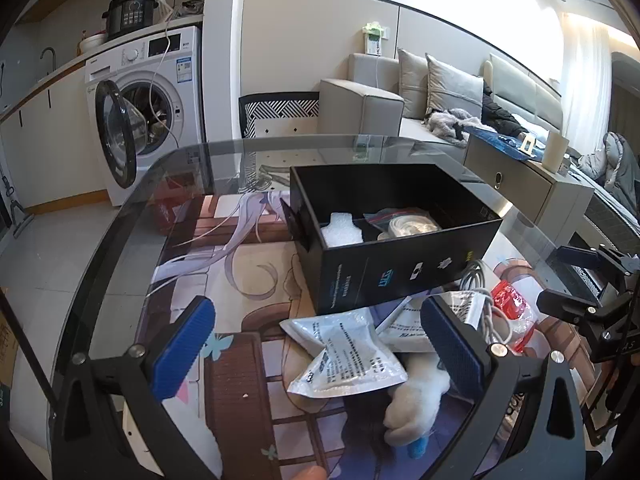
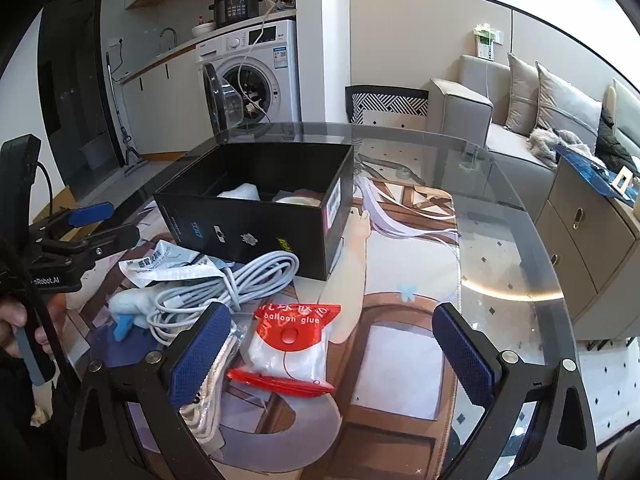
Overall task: Organize soft objects
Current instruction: 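Withdraw both open tools from the box back toward the remaining items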
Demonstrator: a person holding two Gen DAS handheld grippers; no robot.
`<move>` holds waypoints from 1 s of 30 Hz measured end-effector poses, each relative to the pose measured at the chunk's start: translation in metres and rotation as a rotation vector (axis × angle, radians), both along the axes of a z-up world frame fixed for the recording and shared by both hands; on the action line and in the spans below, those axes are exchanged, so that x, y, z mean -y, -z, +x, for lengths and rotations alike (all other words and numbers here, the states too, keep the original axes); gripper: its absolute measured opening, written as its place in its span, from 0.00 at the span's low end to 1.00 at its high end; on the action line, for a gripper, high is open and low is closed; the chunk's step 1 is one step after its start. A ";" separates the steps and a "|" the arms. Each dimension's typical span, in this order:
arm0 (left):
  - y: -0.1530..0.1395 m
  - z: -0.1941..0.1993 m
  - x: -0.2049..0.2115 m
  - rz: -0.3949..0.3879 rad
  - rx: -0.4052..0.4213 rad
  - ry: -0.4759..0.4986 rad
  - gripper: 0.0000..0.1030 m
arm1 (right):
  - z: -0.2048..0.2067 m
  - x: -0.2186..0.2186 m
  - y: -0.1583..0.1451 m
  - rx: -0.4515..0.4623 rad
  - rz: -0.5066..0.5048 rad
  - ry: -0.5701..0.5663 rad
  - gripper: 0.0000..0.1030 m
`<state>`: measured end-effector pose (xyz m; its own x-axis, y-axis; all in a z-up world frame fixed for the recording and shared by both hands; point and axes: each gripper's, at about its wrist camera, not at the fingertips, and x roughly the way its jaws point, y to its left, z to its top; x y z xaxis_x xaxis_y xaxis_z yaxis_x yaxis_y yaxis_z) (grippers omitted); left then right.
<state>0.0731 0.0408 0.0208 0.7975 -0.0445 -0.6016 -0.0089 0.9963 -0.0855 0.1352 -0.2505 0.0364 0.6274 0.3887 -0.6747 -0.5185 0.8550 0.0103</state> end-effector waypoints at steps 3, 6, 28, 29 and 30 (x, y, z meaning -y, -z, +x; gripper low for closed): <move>0.001 0.002 -0.004 -0.014 -0.014 -0.006 1.00 | 0.002 0.001 0.005 -0.021 -0.005 0.008 0.99; 0.003 0.005 -0.007 -0.021 -0.031 -0.011 1.00 | 0.006 0.000 0.010 -0.047 -0.003 0.017 0.99; 0.026 0.017 -0.007 -0.011 -0.142 -0.027 1.00 | 0.022 -0.006 0.034 -0.119 -0.050 0.060 0.99; 0.027 0.018 -0.007 -0.010 -0.145 -0.026 1.00 | 0.021 -0.006 0.035 -0.120 -0.050 0.057 0.99; 0.028 0.018 -0.007 -0.010 -0.148 -0.025 1.00 | 0.021 -0.007 0.035 -0.121 -0.049 0.053 0.99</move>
<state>0.0914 0.0477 -0.0068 0.7013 -0.0324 -0.7121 -0.0465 0.9948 -0.0911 0.1558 -0.2435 0.0010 0.5592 0.3219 -0.7640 -0.4699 0.8823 0.0278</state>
